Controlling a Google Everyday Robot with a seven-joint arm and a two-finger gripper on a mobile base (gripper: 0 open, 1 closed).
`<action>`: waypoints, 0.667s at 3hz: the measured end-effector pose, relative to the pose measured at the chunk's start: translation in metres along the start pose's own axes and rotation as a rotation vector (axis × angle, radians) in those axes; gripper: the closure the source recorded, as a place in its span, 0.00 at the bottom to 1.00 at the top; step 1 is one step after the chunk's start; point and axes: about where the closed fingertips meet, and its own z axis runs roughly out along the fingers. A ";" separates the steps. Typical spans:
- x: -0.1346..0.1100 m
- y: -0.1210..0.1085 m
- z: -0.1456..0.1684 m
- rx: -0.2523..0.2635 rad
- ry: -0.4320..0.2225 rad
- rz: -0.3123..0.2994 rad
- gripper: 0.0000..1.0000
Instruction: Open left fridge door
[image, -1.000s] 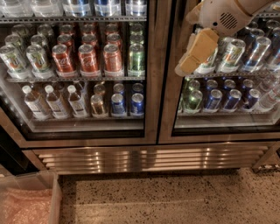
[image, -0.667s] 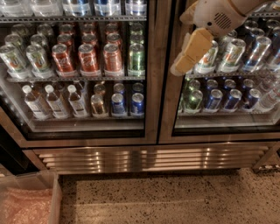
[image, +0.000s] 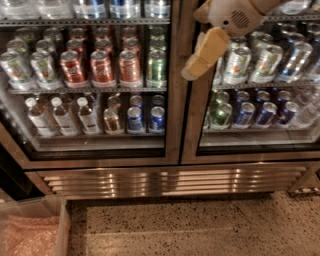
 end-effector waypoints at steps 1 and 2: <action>-0.031 -0.013 0.020 0.005 -0.052 -0.040 0.00; -0.033 -0.010 0.022 -0.007 -0.062 -0.045 0.00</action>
Offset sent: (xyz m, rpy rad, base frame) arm 0.0751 0.1299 0.0396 0.1140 -0.1392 0.1768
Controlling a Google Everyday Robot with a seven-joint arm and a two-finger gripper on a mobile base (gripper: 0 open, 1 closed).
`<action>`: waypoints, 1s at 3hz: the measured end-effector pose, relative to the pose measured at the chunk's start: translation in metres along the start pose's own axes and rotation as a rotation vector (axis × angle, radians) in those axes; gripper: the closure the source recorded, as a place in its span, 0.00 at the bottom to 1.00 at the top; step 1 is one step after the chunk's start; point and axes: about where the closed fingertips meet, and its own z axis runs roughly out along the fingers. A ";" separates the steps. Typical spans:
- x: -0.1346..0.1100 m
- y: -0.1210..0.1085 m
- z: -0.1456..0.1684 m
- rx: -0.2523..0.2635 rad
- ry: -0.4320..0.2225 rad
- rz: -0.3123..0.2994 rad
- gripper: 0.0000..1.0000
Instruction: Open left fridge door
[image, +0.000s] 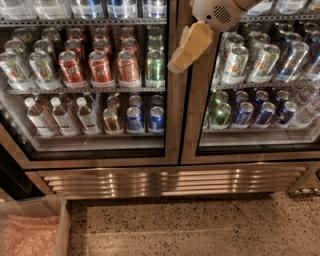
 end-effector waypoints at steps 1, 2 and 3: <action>0.000 0.000 0.000 0.000 0.000 0.000 0.00; 0.002 0.000 -0.002 0.000 0.000 0.000 0.00; 0.003 0.001 -0.001 -0.013 -0.008 0.000 0.00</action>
Offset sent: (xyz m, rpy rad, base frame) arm 0.0101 -0.0182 -0.0047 0.1678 0.0957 0.0396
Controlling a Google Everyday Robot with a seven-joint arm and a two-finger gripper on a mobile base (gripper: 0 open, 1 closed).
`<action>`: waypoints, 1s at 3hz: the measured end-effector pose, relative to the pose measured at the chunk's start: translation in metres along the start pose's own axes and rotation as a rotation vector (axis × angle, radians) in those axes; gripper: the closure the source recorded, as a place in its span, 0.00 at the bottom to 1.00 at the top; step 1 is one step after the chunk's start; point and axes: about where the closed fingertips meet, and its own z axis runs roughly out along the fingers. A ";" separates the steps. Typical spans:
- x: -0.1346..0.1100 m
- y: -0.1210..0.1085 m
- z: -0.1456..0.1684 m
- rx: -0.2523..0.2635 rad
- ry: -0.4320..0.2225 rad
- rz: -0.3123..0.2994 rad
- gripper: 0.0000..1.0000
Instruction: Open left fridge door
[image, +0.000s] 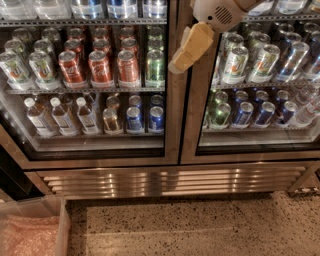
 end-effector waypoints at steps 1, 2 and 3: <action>0.001 0.001 0.000 -0.011 -0.005 -0.004 0.00; 0.001 0.002 0.000 -0.021 -0.009 -0.007 0.00; 0.001 0.003 0.000 -0.033 -0.015 -0.012 0.04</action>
Offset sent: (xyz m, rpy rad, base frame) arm 0.0632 0.0735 -0.0273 0.1356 0.2833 0.6272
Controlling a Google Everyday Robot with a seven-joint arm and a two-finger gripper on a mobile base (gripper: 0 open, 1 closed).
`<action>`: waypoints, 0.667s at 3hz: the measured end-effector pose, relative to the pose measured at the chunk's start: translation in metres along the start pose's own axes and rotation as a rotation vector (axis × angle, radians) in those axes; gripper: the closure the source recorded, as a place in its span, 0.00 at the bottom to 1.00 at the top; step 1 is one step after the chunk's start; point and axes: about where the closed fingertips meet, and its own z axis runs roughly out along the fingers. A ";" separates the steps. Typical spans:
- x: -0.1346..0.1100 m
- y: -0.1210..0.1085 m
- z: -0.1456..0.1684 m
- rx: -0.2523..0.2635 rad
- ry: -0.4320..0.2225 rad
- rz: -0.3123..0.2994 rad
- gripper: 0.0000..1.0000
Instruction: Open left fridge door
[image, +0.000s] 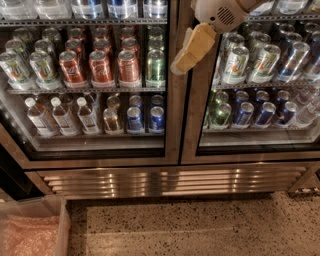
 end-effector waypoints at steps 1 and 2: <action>0.000 0.000 0.000 0.000 0.000 0.000 0.27; 0.000 0.000 0.000 0.000 0.000 0.000 0.50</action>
Offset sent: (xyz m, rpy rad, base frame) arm 0.0000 0.0000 0.0000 0.0000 0.0000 0.0000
